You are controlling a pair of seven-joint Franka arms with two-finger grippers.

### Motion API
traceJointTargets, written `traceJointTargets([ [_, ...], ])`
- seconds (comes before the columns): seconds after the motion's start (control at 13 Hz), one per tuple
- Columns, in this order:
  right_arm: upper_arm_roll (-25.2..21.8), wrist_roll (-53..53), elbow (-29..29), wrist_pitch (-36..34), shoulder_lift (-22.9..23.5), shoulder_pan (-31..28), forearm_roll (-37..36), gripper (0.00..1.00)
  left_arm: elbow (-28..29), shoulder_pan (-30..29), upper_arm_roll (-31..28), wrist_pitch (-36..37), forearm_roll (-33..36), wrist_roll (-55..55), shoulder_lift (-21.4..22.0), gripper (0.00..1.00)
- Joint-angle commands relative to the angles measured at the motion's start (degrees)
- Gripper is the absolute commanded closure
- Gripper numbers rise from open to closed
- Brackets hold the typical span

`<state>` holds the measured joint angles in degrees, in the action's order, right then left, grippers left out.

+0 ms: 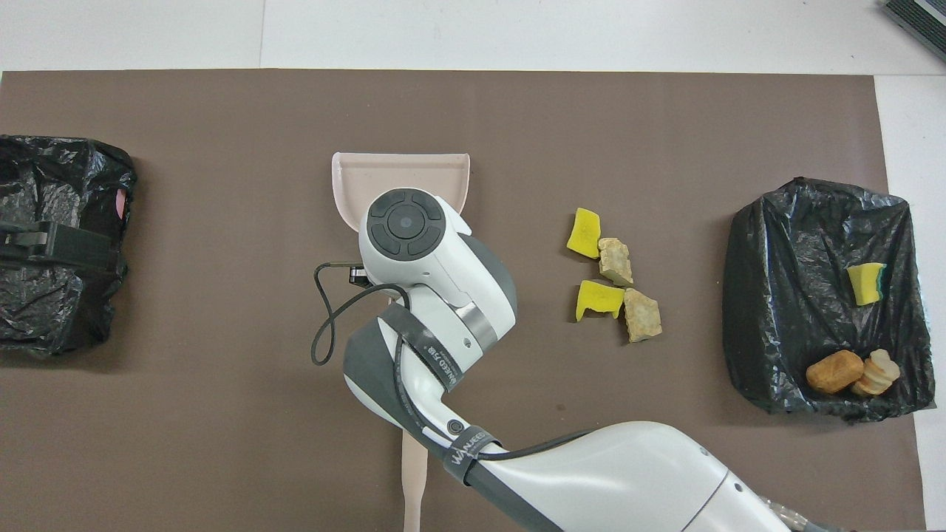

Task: Sweep and dump trash in bin
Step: 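Bring the dustpan back and set it on the mat with the right gripper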

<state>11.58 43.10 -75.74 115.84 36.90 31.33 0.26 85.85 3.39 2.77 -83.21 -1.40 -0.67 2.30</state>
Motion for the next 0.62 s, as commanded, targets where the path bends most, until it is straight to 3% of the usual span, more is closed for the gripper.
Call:
traceJointTargets([
  [0.0,0.3,0.7,-1.3,0.5,-1.1,-0.1,-0.1,0.0,-0.8,0.0,0.1,0.9,0.2,-0.4,0.1,0.0],
  [0.31,0.3,-0.1,-1.4,-8.2,-5.9,-0.6,0.8,0.0,-0.8,0.1,0.3,0.9,0.3,-0.6,0.1,0.0],
  [0.54,0.4,-3.5,-1.8,-20.8,-10.6,-4.5,4.6,0.0,-0.8,-0.2,0.2,1.4,0.3,-0.5,0.1,0.0],
])
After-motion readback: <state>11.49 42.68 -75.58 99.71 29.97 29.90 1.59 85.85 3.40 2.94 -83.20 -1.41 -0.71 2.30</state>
